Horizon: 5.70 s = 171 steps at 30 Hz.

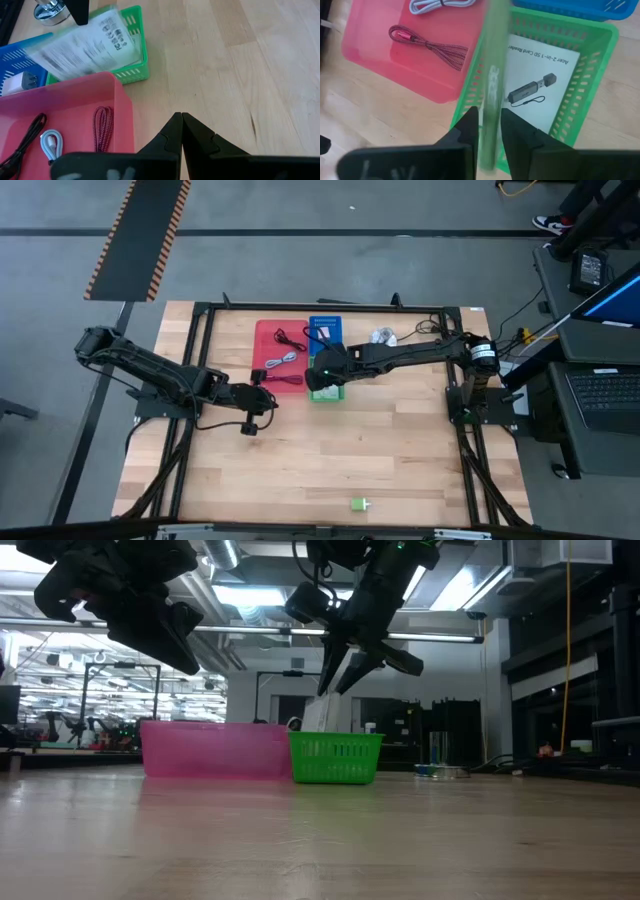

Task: Pick and place items into bin
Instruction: Put the white card reader box into the green bin, then put the green charger adapter into the blue bin

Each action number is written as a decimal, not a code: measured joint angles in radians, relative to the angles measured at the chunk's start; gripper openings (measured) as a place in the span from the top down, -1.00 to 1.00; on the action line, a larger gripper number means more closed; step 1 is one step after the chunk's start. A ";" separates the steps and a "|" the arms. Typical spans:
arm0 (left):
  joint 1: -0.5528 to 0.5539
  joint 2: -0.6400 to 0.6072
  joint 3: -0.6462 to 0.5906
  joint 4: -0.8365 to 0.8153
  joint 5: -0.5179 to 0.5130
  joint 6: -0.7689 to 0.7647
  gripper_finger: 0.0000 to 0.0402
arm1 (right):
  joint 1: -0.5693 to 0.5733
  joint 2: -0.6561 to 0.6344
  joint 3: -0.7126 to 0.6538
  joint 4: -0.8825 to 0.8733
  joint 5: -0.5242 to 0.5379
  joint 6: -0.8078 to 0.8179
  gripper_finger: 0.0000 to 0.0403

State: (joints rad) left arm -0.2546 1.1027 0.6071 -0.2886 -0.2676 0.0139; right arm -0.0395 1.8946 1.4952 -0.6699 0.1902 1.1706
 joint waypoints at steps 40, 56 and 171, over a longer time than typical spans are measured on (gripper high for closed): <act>0.000 0.000 0.000 0.000 0.000 -0.054 0.98 | 0.131 -0.151 -0.054 -0.044 0.291 -0.563 0.70; 0.000 0.000 0.000 0.044 0.000 -0.079 0.98 | 0.303 -0.431 -0.602 0.558 0.291 -0.727 0.99; -0.197 0.264 0.000 0.546 -0.176 -0.352 0.98 | 0.847 0.257 0.085 -0.038 0.061 -0.439 -0.13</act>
State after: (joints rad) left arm -0.4519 1.3670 0.6070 0.2577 -0.4435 -0.3378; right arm 0.8078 2.1514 1.5799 -0.7075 0.2516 0.7315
